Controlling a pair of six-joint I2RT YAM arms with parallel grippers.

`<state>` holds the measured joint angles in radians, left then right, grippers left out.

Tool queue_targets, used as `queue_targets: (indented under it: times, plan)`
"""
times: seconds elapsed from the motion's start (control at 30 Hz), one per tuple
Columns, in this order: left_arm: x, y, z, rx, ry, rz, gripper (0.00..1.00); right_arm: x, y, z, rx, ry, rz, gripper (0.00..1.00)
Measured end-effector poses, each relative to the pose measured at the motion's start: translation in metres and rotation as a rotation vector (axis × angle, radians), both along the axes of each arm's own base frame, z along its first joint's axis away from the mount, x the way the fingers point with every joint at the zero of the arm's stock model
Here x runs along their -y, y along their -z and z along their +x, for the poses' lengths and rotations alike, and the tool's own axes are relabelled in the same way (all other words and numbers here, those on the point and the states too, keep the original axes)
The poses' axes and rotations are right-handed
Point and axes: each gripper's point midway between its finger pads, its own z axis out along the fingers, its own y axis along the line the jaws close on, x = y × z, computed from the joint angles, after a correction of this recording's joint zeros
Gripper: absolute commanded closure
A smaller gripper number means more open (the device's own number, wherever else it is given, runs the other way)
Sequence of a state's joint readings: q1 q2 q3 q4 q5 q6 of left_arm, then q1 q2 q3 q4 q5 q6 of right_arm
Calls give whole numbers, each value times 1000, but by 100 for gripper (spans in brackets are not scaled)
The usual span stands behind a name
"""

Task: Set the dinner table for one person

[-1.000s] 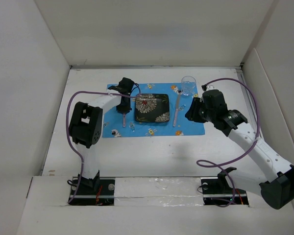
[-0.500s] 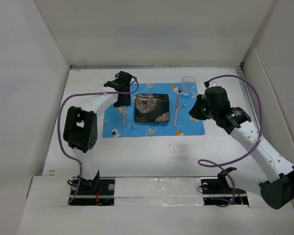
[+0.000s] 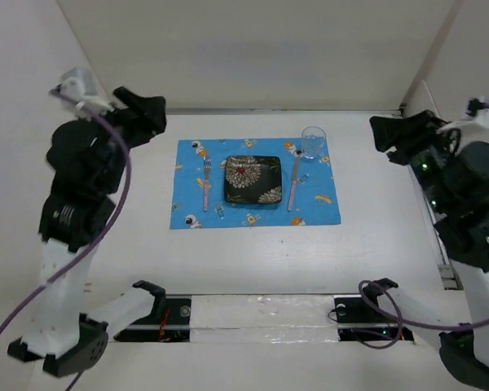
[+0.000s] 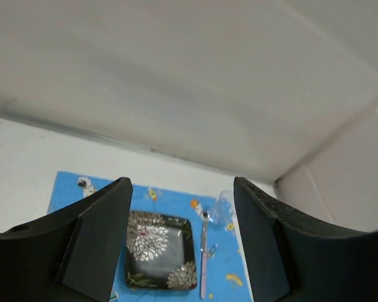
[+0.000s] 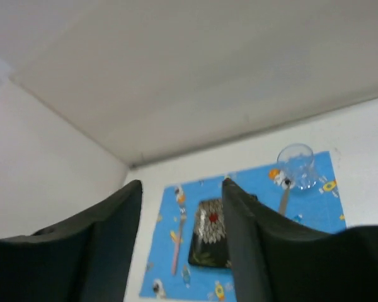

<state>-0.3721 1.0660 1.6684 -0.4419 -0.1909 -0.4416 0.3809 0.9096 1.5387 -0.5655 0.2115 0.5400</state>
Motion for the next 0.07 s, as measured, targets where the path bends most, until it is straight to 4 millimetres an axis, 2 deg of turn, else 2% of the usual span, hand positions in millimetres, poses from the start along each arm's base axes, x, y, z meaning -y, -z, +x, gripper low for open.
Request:
queue_targets:
  times: [0.07]
  plan:
    - [-20,-7,-26,46,-50,-25,35,18,-16,-14,48,60,28,33]
